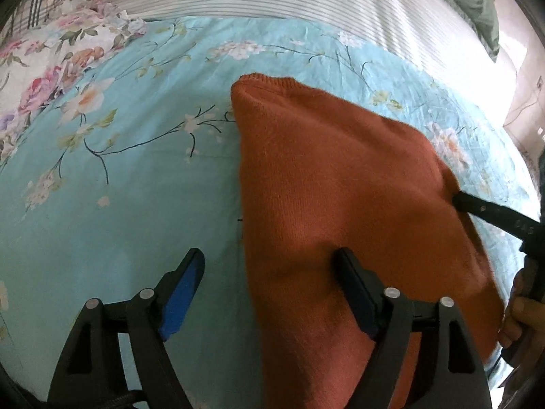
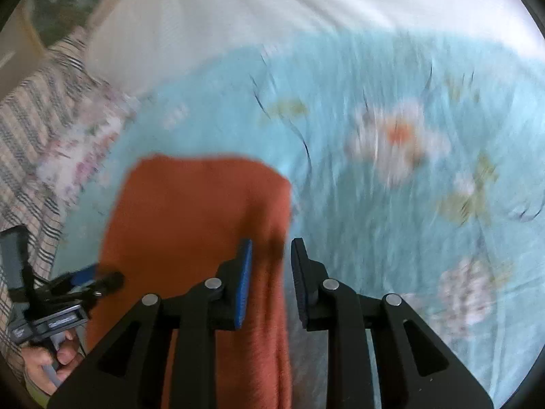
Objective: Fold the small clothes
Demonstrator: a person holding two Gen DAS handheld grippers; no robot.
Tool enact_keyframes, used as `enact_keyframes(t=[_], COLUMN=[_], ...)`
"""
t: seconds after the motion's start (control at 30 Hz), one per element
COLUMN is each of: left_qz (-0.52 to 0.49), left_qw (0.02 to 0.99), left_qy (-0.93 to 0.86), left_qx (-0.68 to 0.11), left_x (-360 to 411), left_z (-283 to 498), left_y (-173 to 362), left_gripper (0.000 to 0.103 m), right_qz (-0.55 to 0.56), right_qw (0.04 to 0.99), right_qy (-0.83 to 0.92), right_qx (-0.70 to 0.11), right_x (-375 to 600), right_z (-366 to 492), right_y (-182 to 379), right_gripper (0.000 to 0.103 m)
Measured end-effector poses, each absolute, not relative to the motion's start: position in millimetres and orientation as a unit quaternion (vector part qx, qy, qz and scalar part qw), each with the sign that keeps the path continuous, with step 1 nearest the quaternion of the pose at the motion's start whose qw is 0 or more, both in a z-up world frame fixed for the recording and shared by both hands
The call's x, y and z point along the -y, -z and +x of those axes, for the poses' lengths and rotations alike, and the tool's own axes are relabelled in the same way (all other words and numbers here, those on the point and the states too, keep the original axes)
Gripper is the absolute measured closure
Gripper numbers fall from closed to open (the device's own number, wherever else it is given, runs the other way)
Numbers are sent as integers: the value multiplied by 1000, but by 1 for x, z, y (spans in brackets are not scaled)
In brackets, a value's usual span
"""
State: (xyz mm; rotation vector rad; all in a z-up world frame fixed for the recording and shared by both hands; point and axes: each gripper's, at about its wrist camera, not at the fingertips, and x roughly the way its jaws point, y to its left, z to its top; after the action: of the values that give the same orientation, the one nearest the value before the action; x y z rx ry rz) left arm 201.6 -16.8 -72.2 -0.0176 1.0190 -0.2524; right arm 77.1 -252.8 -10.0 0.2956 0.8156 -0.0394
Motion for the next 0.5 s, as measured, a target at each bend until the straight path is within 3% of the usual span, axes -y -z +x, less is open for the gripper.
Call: enact_keyframes(t=[0.13, 0.27, 0.4, 0.5], left_qz=[-25, -55, -46, -30], left_qw=[869, 866, 866, 868], left_qy=[109, 104, 105, 102], left_qx=[-481, -486, -487, -485], left_x=[7, 1, 5, 7], left_z=[207, 225, 225, 215], left_y=[64, 71, 73, 65], left_gripper=[31, 31, 30, 32], right_qz=[161, 138, 161, 159], right_qw=[898, 870, 874, 883], right_qy=[-35, 4, 7, 2], right_qx=[-407, -474, -459, -442], right_x=[239, 233, 242, 236], right_z=[92, 113, 104, 86], right_y=[7, 50, 46, 29], right_gripper=[78, 77, 77, 65])
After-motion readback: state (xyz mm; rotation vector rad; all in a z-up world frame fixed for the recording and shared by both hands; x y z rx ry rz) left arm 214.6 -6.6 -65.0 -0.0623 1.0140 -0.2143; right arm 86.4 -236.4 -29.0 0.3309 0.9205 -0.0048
